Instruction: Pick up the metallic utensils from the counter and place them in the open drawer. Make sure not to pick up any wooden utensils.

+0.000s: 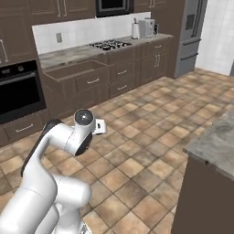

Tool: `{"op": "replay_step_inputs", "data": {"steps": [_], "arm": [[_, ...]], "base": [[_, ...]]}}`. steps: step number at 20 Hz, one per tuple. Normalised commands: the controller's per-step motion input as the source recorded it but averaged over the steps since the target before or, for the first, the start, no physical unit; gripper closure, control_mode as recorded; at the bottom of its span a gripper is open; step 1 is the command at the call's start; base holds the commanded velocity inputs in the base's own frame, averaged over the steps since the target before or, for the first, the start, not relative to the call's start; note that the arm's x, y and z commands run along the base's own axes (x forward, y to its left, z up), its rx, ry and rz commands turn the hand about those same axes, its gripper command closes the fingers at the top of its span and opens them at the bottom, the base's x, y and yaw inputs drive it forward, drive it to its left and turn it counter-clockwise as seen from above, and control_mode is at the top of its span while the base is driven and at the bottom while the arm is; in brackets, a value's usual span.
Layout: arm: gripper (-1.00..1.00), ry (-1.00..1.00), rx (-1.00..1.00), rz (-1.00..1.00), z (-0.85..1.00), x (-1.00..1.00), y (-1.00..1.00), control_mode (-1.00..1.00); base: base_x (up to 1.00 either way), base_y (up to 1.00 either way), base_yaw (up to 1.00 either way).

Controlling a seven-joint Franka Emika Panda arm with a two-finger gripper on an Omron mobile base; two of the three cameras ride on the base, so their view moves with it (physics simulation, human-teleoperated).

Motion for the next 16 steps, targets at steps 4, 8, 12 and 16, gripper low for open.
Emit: {"op": "replay_step_inputs", "data": {"steps": [4,8,12,16], "arm": [[1.00,0.00,0.00,0.00,0.00,0.00,0.00,1.00],[1.00,0.00,0.00,0.00,0.00,0.00,0.00,1.00],[1.00,0.00,0.00,0.00,0.00,0.00,0.00,1.00],[1.00,0.00,0.00,0.00,0.00,0.00,0.00,1.00]], "base": [[0.26,1.00,-0.16],[0.32,1.00,-0.17],[0.45,1.00,-0.19],[0.51,1.00,-0.20]]}}
